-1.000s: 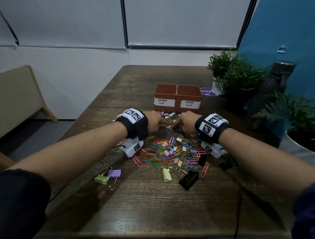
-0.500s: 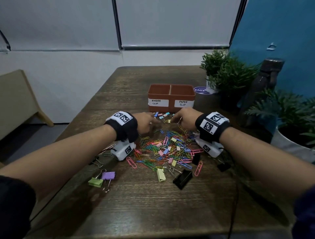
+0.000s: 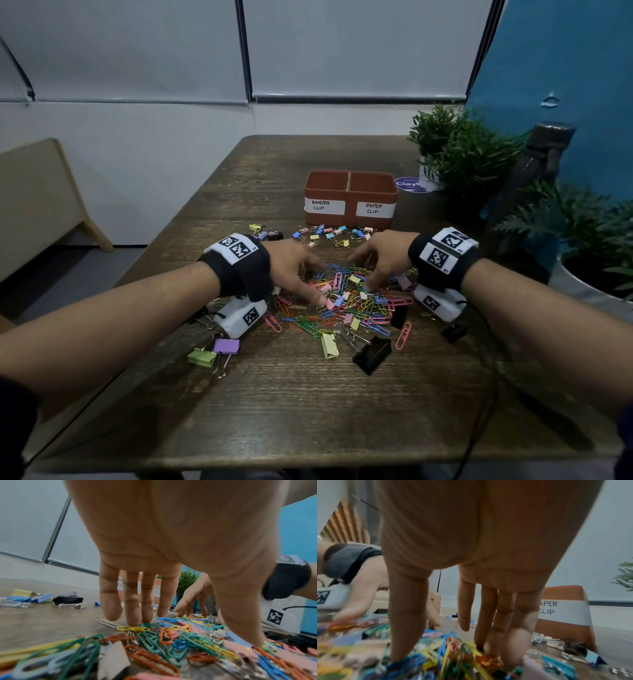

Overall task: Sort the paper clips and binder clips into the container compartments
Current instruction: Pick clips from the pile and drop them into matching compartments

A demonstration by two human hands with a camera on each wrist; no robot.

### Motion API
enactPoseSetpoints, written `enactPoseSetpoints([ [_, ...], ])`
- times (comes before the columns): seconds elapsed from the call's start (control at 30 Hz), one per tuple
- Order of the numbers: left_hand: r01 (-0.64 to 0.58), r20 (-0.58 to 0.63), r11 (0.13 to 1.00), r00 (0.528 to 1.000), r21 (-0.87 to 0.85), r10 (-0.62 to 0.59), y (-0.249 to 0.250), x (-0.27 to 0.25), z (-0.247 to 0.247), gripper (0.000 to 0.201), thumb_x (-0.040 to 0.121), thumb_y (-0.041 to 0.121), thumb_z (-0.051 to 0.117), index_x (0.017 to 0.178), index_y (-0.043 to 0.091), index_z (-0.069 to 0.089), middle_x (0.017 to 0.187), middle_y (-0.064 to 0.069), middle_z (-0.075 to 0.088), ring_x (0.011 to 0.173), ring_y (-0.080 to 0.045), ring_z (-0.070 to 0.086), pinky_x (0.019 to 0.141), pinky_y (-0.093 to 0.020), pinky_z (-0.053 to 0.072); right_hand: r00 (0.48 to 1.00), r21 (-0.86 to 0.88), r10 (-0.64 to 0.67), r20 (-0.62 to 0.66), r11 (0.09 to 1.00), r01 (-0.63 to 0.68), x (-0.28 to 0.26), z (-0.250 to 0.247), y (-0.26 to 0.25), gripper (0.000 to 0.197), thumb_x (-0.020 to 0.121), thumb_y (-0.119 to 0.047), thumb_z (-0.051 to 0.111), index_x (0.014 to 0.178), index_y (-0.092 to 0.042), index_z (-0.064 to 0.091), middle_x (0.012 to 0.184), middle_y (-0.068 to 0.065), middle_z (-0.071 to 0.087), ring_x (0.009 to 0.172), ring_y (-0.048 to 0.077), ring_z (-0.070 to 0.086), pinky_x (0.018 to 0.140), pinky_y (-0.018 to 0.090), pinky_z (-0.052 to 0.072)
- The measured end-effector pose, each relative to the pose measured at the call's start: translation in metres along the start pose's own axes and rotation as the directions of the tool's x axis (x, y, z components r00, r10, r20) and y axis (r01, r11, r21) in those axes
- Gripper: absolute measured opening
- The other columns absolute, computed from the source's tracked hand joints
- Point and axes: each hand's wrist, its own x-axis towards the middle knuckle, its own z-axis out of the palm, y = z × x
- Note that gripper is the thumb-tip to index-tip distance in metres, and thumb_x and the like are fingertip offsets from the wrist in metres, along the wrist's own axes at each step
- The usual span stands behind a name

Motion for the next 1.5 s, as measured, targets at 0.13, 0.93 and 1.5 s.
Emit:
enactPoseSetpoints([
  [0.13,-0.016,0.007,0.999,1.0,0.029,0.016,0.007,0.005,0.001,0.079,0.068,0.072,0.069,0.136,0.036,0.052,0.123,0.008,0.059,0.101,-0.01,0.055,0.081,-0.026,0.045,1.0,-0.082,-0.009,-0.013,0.997,0.007,0.004,0.004,-0.006,0.069,0.077,-0.041,0.081,0.139,-0.03,0.055,0.134,-0.006,0.06,0.116,0.014,0.058,0.093,0.028,0.047],
  [0.93,-0.007,-0.367,0.907,0.916,-0.422,-0.163,-0.022,0.009,-0.036,0.02,0.079,0.024,0.08,0.099,0.024,0.077,0.068,0.011,0.072,0.053,0.006,0.059,0.054,-0.011,0.045,0.966,0.514,0.044,-0.254,0.853,0.096,0.0,-0.02,0.024,0.023,0.078,-0.007,0.081,0.098,-0.017,0.074,0.075,-0.001,0.075,0.067,0.01,0.069,0.065,0.022,0.056],
  [1.5,-0.157,-0.443,0.631,0.835,-0.759,-0.326,-0.03,0.073,-0.083,0.016,0.078,0.011,0.079,0.09,0.021,0.077,0.075,0.003,0.075,0.066,-0.009,0.065,0.058,-0.02,0.055,0.662,0.759,0.459,-0.592,0.594,0.267,0.056,-0.093,0.077,0.025,0.078,0.003,0.078,0.101,-0.004,0.071,0.082,0.011,0.07,0.074,0.026,0.068,0.083,0.044,0.059],
])
